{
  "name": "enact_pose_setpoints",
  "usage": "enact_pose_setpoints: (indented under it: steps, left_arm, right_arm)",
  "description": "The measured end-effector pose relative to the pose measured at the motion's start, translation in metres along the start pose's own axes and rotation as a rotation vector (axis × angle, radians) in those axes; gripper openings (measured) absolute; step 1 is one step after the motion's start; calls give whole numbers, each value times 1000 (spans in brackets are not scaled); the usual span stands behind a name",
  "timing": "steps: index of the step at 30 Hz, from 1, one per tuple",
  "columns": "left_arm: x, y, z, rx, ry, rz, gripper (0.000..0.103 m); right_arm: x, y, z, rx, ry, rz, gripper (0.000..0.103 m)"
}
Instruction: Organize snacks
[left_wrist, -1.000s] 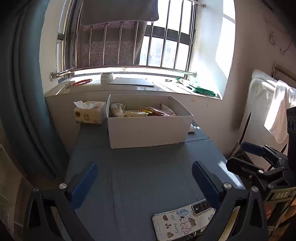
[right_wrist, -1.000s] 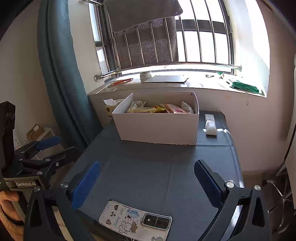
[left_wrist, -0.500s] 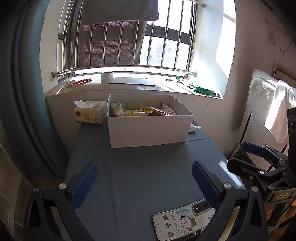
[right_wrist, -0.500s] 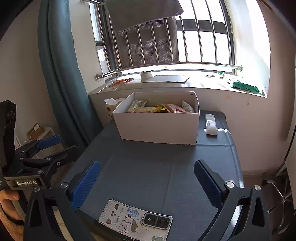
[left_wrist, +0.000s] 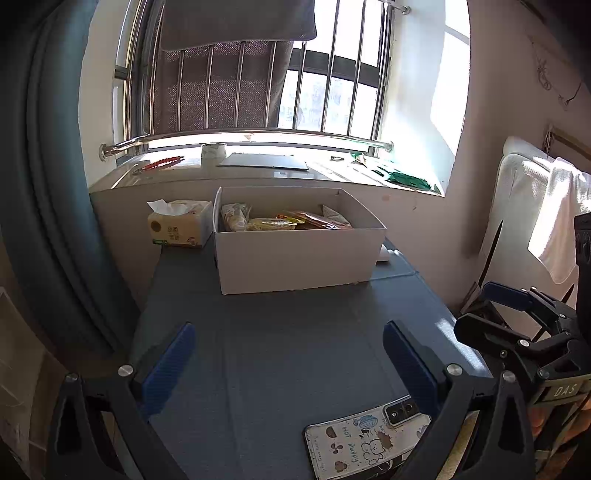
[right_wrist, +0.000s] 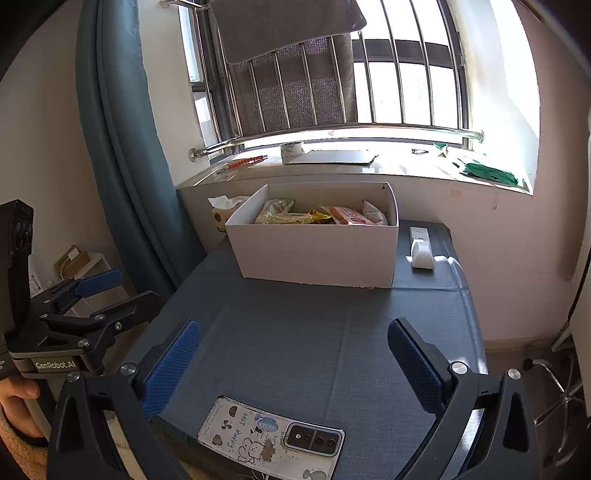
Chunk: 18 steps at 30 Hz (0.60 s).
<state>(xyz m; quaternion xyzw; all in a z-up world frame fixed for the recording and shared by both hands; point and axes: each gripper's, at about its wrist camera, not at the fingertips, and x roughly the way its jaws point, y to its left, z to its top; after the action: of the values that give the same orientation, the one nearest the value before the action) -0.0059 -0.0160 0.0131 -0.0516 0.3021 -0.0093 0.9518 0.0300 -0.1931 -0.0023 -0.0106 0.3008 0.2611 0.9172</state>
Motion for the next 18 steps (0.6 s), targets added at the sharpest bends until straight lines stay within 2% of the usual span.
enact_pose_setpoints:
  steps: [18]
  left_arm:
    - [1, -1, -1, -2, 5, 0, 103]
  right_arm:
    - [0, 0, 0, -2, 2, -2, 103]
